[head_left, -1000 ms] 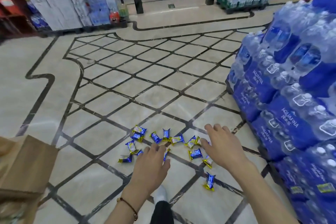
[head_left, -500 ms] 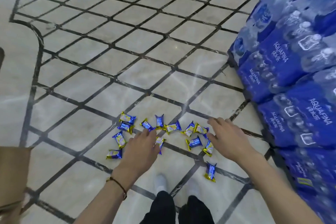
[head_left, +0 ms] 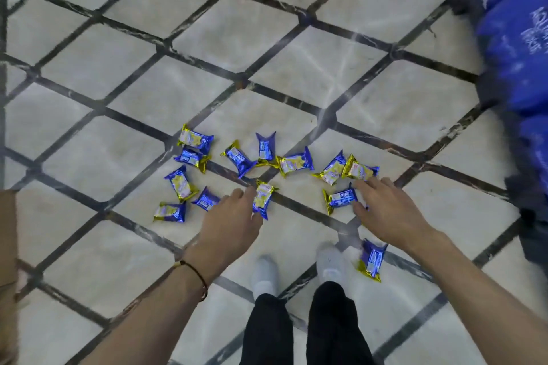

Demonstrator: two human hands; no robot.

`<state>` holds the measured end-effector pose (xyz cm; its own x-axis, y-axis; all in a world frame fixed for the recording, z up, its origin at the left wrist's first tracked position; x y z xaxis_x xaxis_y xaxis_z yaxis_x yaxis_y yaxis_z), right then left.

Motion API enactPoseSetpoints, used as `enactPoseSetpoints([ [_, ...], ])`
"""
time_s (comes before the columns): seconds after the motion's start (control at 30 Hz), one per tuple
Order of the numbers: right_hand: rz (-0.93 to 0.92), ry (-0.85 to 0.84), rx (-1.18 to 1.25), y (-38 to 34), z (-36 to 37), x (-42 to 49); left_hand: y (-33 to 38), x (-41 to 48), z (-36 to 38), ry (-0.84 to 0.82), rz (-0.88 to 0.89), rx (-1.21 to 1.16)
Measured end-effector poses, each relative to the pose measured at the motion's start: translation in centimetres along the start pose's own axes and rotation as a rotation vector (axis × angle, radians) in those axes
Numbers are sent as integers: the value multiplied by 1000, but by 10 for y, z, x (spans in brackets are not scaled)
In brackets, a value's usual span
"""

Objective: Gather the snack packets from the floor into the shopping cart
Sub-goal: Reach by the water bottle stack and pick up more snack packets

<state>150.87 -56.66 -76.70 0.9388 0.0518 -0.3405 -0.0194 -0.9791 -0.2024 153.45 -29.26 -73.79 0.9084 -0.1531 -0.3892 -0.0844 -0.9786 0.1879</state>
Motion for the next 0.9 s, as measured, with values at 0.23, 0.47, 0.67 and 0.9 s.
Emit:
enactPoseSetpoints([
  [0.23,13,8,-100,53,201,51,-40,78,202,-10,-75,-34],
  [0.47,-39,7,-263,92,350,95,-80,140,344,52,-163,79],
  [0.67,-87,-8,-350,106,410,119,-99,172,404,82,-181,87],
  [0.9,-121,2,-374,99,425,132,-111,171,426,122,-187,5],
])
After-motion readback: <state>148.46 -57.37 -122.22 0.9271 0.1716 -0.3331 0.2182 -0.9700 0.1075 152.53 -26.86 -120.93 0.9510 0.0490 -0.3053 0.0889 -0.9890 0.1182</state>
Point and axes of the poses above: each hand's wrist, its own x-axis towards the middle knuckle, its own z-axis out of the palm, y = z × x, the point moved 7 cm from there along x, towards the middle knuckle, and after that the axes turned 14 degrees about y, right-handed, at the moved point
